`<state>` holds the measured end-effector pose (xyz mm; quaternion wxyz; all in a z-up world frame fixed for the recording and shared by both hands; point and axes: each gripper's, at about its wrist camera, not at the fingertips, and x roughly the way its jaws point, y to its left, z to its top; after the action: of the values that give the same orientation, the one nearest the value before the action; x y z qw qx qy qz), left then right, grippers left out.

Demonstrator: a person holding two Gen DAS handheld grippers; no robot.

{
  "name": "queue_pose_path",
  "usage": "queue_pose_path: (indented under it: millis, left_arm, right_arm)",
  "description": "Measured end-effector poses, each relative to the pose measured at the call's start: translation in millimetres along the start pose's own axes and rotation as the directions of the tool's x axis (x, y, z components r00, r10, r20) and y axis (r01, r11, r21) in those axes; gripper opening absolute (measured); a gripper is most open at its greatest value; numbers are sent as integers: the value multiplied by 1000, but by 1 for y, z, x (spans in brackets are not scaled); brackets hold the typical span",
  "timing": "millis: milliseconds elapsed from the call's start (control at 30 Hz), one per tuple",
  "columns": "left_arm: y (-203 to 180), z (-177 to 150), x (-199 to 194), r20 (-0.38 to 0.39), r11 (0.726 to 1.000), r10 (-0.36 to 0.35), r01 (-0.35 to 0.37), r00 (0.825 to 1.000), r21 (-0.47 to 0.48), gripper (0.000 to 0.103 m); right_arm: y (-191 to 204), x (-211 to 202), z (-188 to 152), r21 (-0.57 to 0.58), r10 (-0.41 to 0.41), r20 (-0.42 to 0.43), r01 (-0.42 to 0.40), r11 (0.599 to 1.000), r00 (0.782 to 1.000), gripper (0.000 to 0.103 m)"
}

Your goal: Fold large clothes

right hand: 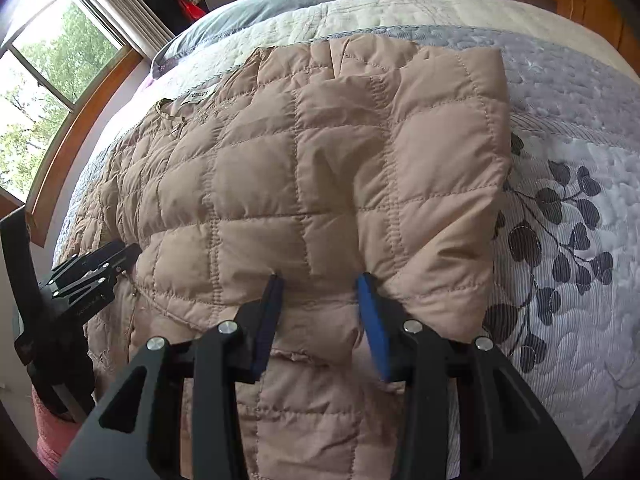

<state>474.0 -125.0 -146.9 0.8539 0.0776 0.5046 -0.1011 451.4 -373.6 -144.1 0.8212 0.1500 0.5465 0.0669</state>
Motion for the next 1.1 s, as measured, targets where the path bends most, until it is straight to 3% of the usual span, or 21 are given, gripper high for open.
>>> queue_pose_path:
  millis: [100,167,233,333,433,567,633,700,767,900,1000,1100]
  left_arm:
    - [10,2,-10,-9,999,-39,39,999,-24,45]
    - [26,-1,-27,8,995,-80,80,997,-61,47]
    - [48,-8,-48,49,991,-97,102,994,-92,63]
    - [96,-34,-76,85,984,-50,63,995,-164,64]
    - [164,-70,-95,70,957,-10,30,998,-290,64]
    - [262,-130,-109,-14,861,98,-92,995,-500,66]
    - [306,-164,-113,-55,796,120,-129,991,-591,66]
    - [344,-194,-117,-94,708,139,-165,986,-686,66]
    - [378,-219,-121,-84,632,132,-150,988,-760,66]
    - [429,-244,-123,-6,513,113,-64,994,-856,66]
    - [457,-249,-119,54,454,93,6,994,-891,66]
    - [469,-246,-115,88,428,90,41,992,-903,64]
  right_arm:
    - [3,-8,1,5,-1,5,1,1000,1000,41]
    - [5,-26,-1,-3,57,40,-56,998,998,46]
    - [9,-44,-5,-18,109,73,-108,994,991,49]
    - [15,-62,-15,-54,95,89,-91,994,992,52]
    - [15,-65,-22,-70,67,67,-62,996,996,53]
    - [9,-61,-27,-61,22,52,-19,998,998,55]
    - [4,-58,-28,-53,14,44,-12,999,999,55]
    - [3,-54,-26,-55,4,42,-2,998,999,55]
    - [3,-51,-23,-58,-1,41,4,998,999,55]
    - [-3,-43,-14,-42,-10,37,12,999,999,55]
    - [-9,-37,-12,-32,-8,26,9,999,1000,55]
    - [-13,-33,-12,-27,-5,20,5,1000,1000,55]
